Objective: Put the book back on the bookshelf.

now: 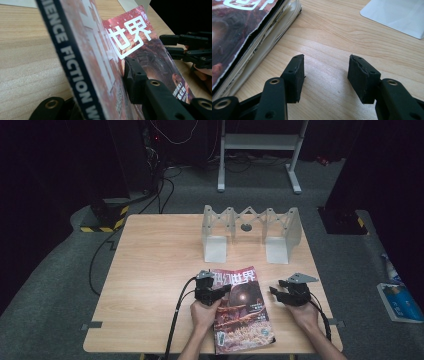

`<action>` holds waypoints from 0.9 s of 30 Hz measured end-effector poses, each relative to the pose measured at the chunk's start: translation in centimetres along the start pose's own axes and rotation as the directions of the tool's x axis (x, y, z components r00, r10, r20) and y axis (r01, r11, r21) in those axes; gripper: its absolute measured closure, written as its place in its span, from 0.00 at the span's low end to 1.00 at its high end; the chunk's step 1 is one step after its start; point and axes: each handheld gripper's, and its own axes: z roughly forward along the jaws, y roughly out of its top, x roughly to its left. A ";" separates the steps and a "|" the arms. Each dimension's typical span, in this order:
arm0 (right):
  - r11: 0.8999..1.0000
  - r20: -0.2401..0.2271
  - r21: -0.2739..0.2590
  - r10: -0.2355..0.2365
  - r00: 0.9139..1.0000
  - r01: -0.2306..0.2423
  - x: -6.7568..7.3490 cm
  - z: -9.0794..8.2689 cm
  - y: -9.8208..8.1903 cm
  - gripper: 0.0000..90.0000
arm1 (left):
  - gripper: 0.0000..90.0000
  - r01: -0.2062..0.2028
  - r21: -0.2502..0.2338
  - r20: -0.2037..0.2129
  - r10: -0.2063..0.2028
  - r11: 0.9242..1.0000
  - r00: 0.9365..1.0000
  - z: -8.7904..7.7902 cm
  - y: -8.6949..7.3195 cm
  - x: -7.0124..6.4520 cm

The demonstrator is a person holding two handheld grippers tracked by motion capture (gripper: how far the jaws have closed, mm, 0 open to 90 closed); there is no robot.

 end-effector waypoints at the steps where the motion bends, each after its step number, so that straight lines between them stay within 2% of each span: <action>1: 1.000 0.005 -0.007 -0.002 1.000 0.002 0.0 0.0 -0.1 0.52 | 0.83 0.001 -0.001 0.003 -0.001 1.000 1.000 0.0 0.1 -0.1; 3: 1.000 0.014 -0.025 -0.009 1.000 0.009 0.1 0.0 -0.4 0.52 | 0.84 -0.001 -0.002 0.007 0.001 1.000 1.000 -0.1 0.3 -0.3; 9: 0.999 0.022 -0.035 -0.012 1.000 0.013 0.1 0.0 -0.5 0.51 | 0.86 0.011 -0.002 0.021 -0.011 1.000 1.000 -0.2 0.6 -0.4; 12: 0.999 0.036 -0.037 -0.029 0.999 0.031 0.3 0.1 -0.6 0.50 | 0.87 0.017 -0.004 0.029 -0.017 1.000 0.999 -0.2 0.8 -0.5; 27: 0.999 0.043 -0.043 -0.022 0.999 0.024 0.4 0.0 -0.7 0.49 | 0.89 0.043 -0.013 0.053 -0.042 0.999 0.998 -1.1 1.3 -0.2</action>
